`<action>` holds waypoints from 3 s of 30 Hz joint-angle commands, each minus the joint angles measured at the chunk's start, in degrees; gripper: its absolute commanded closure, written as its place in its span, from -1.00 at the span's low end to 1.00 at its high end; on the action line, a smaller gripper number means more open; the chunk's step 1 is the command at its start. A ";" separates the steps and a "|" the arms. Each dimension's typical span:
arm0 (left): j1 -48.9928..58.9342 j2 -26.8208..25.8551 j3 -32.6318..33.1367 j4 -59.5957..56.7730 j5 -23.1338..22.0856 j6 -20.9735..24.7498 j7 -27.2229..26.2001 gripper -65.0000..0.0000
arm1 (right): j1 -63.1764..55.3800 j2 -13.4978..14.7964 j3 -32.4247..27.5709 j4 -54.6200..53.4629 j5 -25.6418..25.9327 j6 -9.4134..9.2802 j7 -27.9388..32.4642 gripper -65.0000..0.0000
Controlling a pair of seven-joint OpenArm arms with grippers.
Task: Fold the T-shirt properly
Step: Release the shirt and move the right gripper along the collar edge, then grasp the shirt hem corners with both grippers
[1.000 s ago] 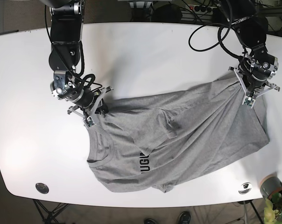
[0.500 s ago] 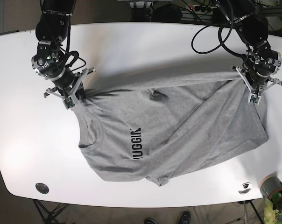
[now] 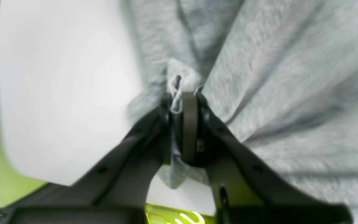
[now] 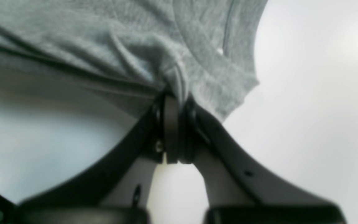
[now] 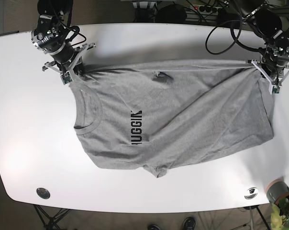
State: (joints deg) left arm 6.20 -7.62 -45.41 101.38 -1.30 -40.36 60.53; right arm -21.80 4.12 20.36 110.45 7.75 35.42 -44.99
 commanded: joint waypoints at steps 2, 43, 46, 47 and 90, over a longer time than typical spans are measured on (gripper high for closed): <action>-0.17 -1.13 -0.70 1.08 -0.77 0.36 0.35 0.89 | -0.40 0.32 0.61 1.33 -0.41 -0.65 1.17 0.91; -6.68 -1.13 -4.31 0.64 -14.83 0.36 0.43 -0.02 | 37.85 1.55 1.05 -23.90 -0.94 -1.27 -5.78 -0.40; -6.68 -1.31 -2.02 0.64 -14.66 0.36 0.43 -0.02 | 42.86 3.48 1.05 -32.61 -0.94 -1.27 -5.07 -0.40; -6.68 -1.31 -1.58 0.64 -14.66 0.36 0.43 -0.02 | 43.91 3.66 1.05 -34.89 -0.94 -1.27 -4.28 -0.40; -18.90 -17.57 2.02 -30.66 -14.66 13.15 -16.80 -0.39 | 55.16 -0.56 0.43 -71.03 -8.50 -4.78 17.70 0.87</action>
State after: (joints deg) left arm -11.11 -22.68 -44.53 71.48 -14.98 -27.44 45.91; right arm 32.18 3.66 20.80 38.63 -0.08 30.46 -27.03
